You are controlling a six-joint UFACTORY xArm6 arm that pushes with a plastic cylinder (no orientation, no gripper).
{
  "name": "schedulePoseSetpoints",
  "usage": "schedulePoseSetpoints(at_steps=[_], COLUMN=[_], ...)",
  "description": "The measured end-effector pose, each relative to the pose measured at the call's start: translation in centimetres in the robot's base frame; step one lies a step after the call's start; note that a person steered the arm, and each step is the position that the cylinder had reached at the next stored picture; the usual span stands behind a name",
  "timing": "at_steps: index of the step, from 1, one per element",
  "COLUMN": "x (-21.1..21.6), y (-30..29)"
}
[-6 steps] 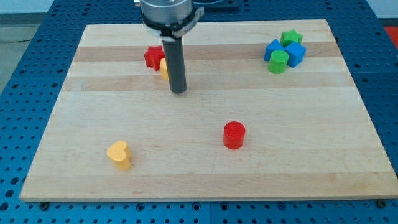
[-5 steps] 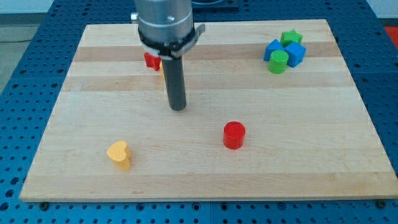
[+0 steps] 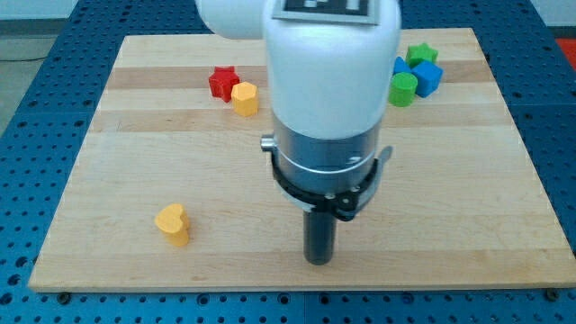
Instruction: Push the red circle into the hexagon
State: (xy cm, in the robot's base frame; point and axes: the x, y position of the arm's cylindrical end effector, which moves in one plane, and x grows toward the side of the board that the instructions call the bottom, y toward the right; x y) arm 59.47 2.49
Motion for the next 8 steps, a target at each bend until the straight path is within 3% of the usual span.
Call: schedulePoseSetpoints(at_steps=[3,8], x=[-0.9,-10.3], y=[4.0,0.5])
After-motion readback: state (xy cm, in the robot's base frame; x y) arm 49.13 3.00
